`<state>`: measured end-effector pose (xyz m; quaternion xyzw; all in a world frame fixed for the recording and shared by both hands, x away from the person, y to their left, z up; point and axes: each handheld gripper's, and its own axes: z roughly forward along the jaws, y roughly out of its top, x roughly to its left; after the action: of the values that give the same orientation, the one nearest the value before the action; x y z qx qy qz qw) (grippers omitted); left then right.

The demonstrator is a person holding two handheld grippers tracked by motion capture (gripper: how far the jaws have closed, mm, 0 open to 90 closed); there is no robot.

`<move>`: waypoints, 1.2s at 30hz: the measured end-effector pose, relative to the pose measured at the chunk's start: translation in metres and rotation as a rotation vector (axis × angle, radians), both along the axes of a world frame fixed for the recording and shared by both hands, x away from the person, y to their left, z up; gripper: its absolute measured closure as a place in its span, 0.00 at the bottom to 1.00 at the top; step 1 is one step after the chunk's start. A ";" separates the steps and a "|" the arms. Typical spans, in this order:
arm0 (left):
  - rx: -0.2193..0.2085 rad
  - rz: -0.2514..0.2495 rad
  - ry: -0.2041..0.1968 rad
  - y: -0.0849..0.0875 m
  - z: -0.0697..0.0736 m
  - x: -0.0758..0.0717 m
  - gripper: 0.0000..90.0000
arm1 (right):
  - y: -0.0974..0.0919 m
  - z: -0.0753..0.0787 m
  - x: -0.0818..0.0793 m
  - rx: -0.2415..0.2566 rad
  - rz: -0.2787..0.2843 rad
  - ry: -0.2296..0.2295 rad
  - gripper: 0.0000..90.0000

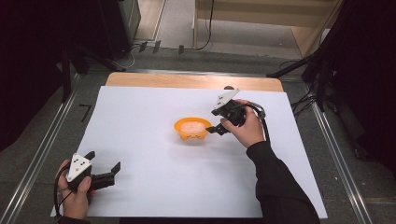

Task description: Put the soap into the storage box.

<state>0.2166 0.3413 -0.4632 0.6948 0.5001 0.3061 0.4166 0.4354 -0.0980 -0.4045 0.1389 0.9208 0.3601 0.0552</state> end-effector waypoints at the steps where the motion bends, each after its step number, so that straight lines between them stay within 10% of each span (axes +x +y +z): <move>1: 0.001 0.000 0.000 0.000 0.000 0.000 0.00 | -0.003 0.000 -0.001 0.003 -0.013 -0.005 0.24; 6: 0.002 -0.001 0.000 0.000 0.000 0.000 0.00 | -0.027 -0.001 -0.007 0.040 -0.122 -0.010 0.15; 36: 0.011 0.003 0.001 -0.001 0.000 0.000 0.00 | -0.082 -0.021 -0.052 0.060 -0.297 0.013 0.14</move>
<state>0.2167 0.3402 -0.4634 0.6964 0.4995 0.3092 0.4121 0.3835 -0.1797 -0.4253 0.2774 0.8793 0.3746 0.0977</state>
